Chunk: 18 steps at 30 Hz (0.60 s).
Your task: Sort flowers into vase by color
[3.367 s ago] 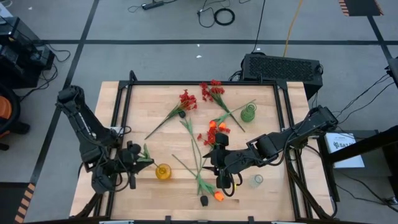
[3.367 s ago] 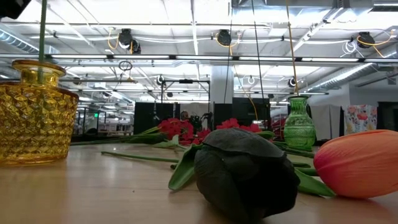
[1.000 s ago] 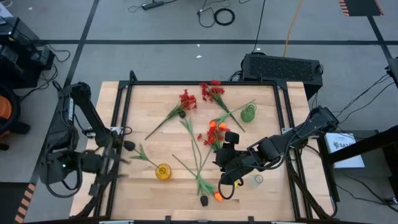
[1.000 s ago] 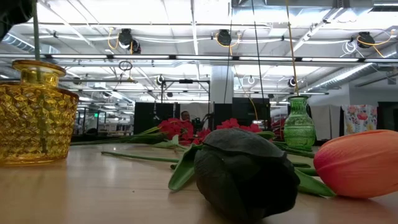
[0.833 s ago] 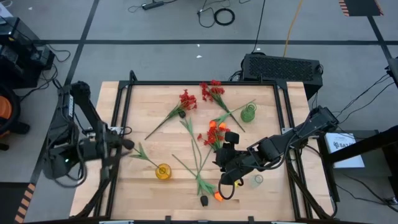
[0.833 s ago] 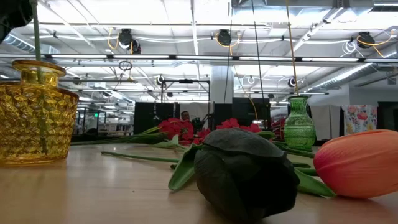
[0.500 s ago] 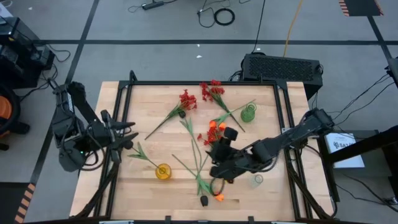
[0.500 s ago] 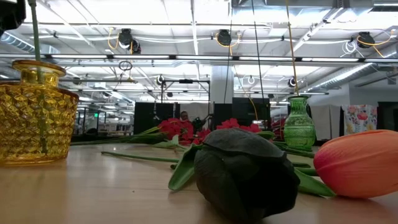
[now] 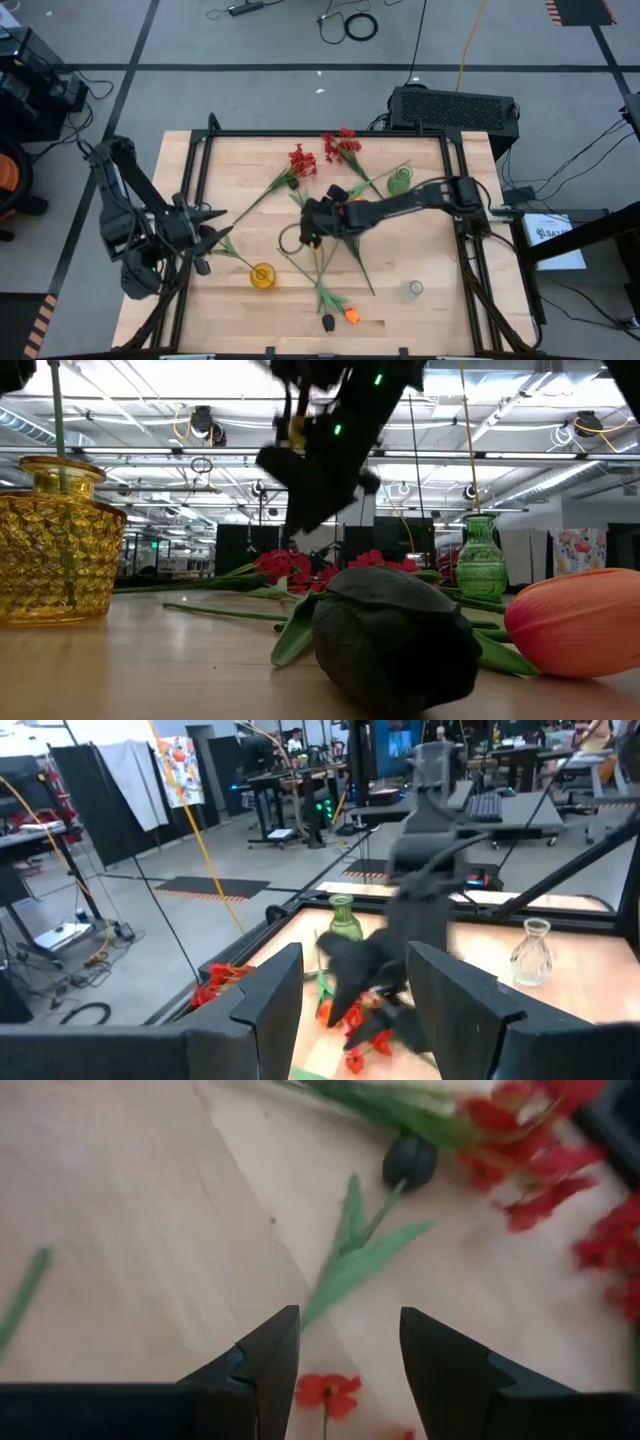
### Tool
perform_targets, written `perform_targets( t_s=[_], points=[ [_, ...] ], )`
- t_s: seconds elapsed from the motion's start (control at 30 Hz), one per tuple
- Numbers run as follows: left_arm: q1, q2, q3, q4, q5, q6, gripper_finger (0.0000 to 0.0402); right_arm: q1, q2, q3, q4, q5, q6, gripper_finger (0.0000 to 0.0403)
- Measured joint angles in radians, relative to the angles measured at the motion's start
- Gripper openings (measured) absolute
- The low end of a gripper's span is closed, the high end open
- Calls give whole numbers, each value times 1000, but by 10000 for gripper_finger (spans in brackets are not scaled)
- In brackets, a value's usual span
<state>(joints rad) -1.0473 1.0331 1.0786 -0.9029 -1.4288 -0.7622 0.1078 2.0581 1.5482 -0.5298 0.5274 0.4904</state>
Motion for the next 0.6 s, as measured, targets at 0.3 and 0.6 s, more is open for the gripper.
perform_targets(
  t_s=[0.3, 0.6],
  points=[
    [0, -2, 0, 4, -5, 64, 187, -66, 90, 0, 48, -138, 68, 168],
    [0, -19, 0, 4, -32, 88, 187, -97, 102, 0, 38, -196, 53, 187]
  ],
)
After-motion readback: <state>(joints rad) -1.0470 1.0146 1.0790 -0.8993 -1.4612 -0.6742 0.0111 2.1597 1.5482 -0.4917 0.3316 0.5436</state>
